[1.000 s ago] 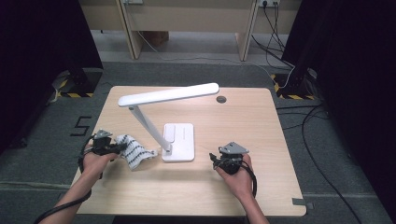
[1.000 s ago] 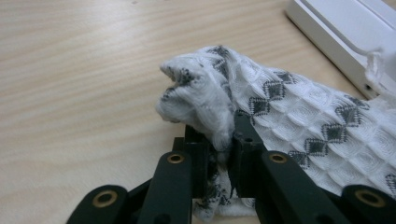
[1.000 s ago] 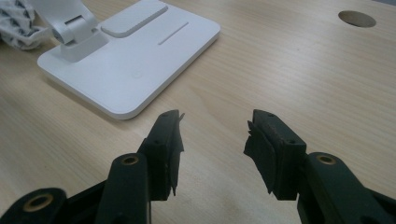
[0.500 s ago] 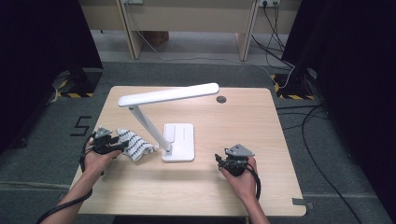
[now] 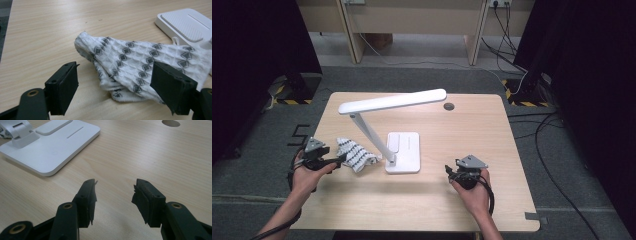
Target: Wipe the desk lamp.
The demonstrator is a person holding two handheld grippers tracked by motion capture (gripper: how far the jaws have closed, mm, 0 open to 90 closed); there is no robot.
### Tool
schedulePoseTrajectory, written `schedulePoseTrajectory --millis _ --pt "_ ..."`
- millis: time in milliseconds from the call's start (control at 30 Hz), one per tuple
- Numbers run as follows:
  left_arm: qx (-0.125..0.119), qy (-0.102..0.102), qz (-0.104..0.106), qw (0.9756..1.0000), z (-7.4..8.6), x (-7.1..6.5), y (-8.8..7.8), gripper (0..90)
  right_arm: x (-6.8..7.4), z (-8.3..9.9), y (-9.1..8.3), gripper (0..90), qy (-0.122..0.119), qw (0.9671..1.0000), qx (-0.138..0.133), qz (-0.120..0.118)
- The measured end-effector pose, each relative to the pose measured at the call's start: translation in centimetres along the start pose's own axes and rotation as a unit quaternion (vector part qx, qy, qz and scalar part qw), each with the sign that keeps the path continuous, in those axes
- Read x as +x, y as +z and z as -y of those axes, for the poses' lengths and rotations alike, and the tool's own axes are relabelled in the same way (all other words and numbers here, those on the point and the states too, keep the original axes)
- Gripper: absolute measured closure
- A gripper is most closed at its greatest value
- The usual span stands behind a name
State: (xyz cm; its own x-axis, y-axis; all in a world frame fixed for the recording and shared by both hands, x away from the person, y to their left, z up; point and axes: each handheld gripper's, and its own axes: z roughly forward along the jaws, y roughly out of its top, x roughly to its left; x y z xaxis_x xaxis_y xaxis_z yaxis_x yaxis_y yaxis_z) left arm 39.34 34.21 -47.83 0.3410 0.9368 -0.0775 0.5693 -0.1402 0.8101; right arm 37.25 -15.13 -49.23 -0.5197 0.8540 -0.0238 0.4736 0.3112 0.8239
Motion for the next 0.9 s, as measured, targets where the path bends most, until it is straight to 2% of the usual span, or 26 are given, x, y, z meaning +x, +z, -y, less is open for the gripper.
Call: schedulePoseTrajectory --millis 467,700,900 --pt "-0.028 -0.007 0.014 0.9995 2.1 -0.7 -4.0 20.8 -1.0 0.6 -2.2 51.2 0.005 0.9998 -0.010 0.016" --pt "-0.034 -0.011 0.014 0.9993 3.7 -0.6 -5.4 21.0 -1.4 1.4 -3.5 49.7 0.026 0.9992 -0.022 0.021" --pt "-0.040 -0.018 0.008 0.9990 5.1 -0.4 -6.2 21.0 -1.9 1.9 -4.4 48.9 0.034 0.9987 -0.026 0.028"
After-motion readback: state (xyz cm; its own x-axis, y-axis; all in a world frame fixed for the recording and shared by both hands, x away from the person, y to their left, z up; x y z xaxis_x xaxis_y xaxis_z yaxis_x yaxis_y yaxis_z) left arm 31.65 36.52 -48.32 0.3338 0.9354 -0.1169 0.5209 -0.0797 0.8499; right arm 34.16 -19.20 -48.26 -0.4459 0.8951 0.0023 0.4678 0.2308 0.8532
